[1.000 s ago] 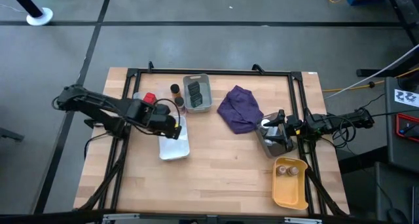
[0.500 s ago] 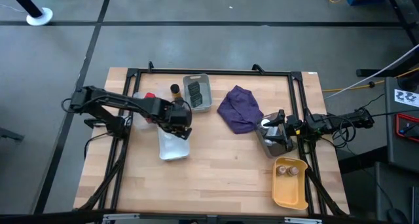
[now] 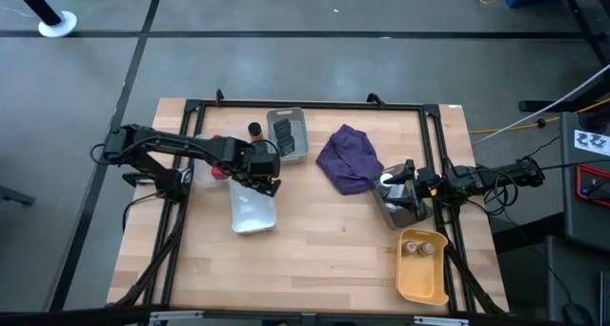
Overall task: Sort spices by type
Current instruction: Put the yellow seasoning bottle into the white bin
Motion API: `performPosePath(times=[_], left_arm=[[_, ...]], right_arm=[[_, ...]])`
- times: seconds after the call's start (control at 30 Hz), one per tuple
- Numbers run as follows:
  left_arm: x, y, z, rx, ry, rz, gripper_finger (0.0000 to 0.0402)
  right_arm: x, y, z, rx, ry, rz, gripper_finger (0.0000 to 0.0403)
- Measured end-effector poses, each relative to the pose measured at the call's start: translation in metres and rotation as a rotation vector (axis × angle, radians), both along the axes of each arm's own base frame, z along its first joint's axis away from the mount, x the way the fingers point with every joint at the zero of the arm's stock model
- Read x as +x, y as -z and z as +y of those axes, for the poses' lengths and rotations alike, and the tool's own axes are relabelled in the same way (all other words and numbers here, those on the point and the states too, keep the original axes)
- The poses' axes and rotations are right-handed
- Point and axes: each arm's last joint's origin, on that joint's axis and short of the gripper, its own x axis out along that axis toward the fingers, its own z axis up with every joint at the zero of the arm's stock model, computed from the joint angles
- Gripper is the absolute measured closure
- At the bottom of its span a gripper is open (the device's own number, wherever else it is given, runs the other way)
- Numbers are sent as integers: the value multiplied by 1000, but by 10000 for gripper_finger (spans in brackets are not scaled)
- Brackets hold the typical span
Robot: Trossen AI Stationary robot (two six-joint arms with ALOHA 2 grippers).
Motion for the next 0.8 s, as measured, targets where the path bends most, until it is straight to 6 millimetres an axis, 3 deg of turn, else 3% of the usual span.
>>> performPosePath(times=[0.63, 0.8], left_arm=[[1, 0, -1, 8, 40, -6, 176], [1, 0, -1, 11, 54, 1, 155]], right_arm=[[0, 0, 0, 0, 0, 0, 116], [0, 0, 0, 0, 0, 0, 116]])
